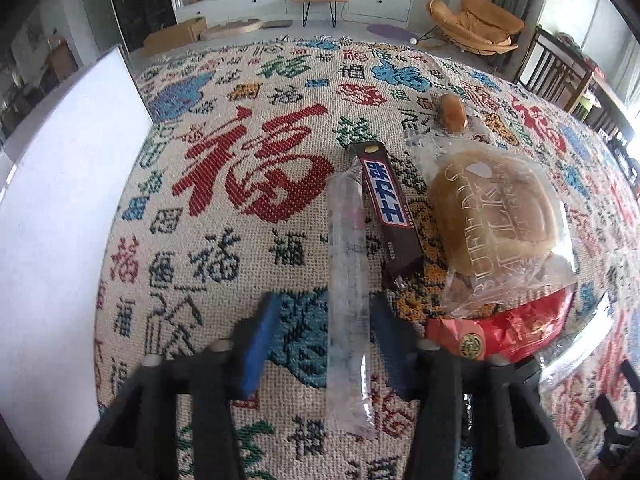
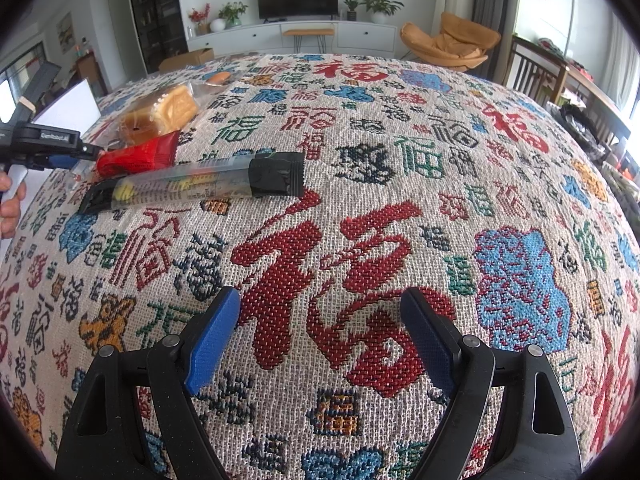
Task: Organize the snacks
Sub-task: 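Lower the left tool onto the clear plastic tube snack and close it, then lift the clear tube snack off the cloth with the left tool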
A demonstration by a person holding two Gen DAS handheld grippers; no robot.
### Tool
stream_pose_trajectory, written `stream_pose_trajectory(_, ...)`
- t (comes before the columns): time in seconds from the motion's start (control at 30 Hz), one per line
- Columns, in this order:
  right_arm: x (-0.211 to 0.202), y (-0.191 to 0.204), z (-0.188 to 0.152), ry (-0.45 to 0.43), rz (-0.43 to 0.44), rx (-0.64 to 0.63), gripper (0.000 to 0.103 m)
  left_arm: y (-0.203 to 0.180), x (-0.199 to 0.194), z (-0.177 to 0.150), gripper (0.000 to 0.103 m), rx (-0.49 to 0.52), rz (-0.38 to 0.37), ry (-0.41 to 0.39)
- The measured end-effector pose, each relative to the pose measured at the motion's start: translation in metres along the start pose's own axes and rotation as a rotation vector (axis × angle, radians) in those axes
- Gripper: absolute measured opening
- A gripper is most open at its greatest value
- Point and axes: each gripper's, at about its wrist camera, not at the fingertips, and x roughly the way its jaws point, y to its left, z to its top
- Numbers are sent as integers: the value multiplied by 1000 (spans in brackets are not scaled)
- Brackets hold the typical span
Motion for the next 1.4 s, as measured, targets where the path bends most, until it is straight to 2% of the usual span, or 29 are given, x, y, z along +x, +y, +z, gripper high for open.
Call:
stream_pose_trajectory(0.03,0,0,0,0,0,0,86,0,-2,-2,18,3,16,-9)
stream_pose_trajectory(0.13,0,0,0,0,0,0,86,6,-16,-21,18,-16,-6,-29)
stream_pose_trajectory(0.23,0,0,0,0,0,0,86,10,-36,-60,18,16,-8,-33)
stream_pose_trajectory(0.4,0,0,0,0,0,0,86,18,-63,-120,21,24,-66,-21)
stream_pose_trajectory(0.47,0,0,0,0,0,0,86,20,-68,-128,38,27,-70,-37)
stream_pose_trajectory(0.5,0,0,0,0,0,0,86,21,-67,-129,67,33,-65,-46)
stream_pose_trajectory(0.53,0,0,0,0,0,1,86,22,-66,-128,88,34,-55,-58)
stream_pose_trajectory(0.6,0,0,0,0,0,1,86,26,-64,-128,90,22,-29,-106)
stream_pose_trajectory(0.67,0,0,0,0,0,1,86,32,-52,-125,90,2,-11,-91)
stream_pose_trajectory(0.73,0,0,0,-1,0,1,86,33,-50,-127,94,10,20,-131)
stream_pose_trajectory(0.83,0,0,0,0,0,1,85,33,-49,-130,96,8,29,-166)
stream_pose_trajectory(0.97,0,0,0,0,0,1,85,37,-47,-128,103,-11,38,-157)
stream_pose_trajectory(1.4,0,0,0,-1,1,2,86,37,-45,-128,103,-12,38,-157)
